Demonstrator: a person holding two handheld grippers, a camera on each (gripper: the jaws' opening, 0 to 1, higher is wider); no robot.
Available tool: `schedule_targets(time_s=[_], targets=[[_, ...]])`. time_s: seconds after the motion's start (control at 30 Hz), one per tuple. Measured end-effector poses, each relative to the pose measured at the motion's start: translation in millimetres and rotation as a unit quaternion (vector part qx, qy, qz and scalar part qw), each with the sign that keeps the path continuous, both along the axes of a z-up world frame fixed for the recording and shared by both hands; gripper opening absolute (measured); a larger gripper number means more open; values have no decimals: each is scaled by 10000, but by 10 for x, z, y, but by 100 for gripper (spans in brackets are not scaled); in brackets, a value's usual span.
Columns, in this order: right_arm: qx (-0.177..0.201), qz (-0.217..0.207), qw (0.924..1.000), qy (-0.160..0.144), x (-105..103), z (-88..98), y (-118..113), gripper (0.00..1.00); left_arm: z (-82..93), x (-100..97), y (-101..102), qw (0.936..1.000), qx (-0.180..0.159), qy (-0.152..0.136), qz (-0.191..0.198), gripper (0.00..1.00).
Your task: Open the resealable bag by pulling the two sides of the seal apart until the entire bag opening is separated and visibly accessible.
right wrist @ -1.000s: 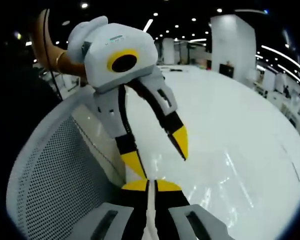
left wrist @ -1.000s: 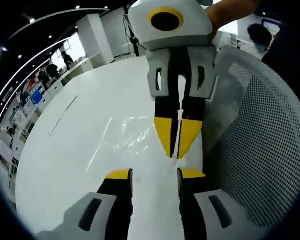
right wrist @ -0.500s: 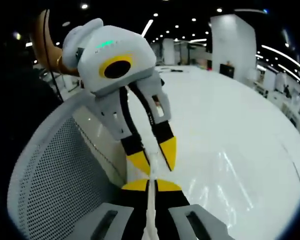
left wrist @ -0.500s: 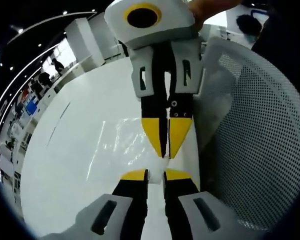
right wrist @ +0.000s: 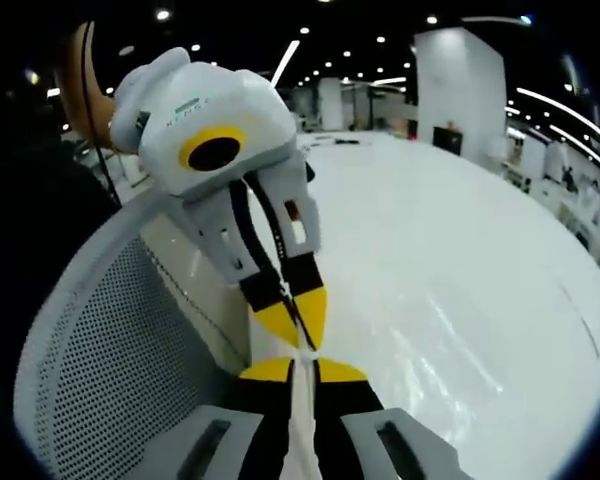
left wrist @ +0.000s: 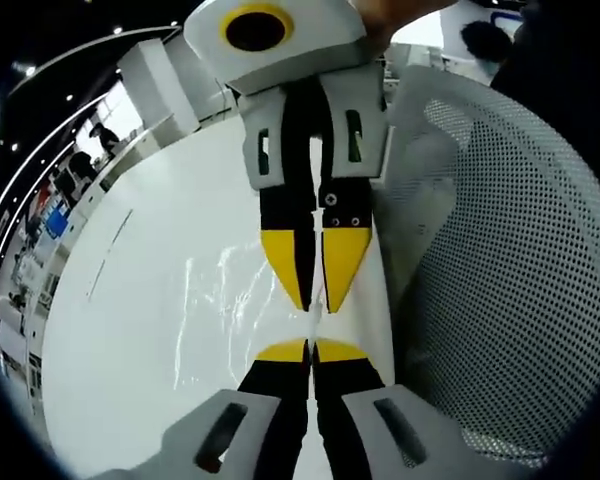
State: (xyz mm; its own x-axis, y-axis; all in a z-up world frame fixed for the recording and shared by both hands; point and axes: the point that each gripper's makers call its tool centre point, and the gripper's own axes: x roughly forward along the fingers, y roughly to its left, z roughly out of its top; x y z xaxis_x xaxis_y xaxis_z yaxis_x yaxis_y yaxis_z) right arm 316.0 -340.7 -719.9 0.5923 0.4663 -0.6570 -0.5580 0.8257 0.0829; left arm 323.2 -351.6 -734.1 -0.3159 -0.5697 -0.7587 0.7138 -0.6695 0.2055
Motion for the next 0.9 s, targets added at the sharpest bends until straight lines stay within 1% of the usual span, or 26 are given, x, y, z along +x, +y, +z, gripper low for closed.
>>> schedule_targets(time_s=[0.17,0.37,0.4,0.5,0.7,0.83,0.9], targets=[[-149,49,9998,-125,15,24,27,5,5,-33,13,10000,13,84,-17,0],[-602,320,9973,-270,26,18,40,4,19,-38,16,9997,15,236,57,0],[-662,370,9967,-299,29,22,46,3,28,-38,15,9995,6,311,105,0],[-672,393,9964,-328,42,31,56,2,38,-41,17,9990,-4,414,163,0],[-876,633,9934,-373,47,25,73,1,41,-34,34,9983,24,509,293,0],[-945,697,9923,-383,53,35,78,0,58,-25,41,9980,34,499,380,0],[-1049,767,9908,-368,46,20,73,0,77,-23,46,9978,48,514,418,0]])
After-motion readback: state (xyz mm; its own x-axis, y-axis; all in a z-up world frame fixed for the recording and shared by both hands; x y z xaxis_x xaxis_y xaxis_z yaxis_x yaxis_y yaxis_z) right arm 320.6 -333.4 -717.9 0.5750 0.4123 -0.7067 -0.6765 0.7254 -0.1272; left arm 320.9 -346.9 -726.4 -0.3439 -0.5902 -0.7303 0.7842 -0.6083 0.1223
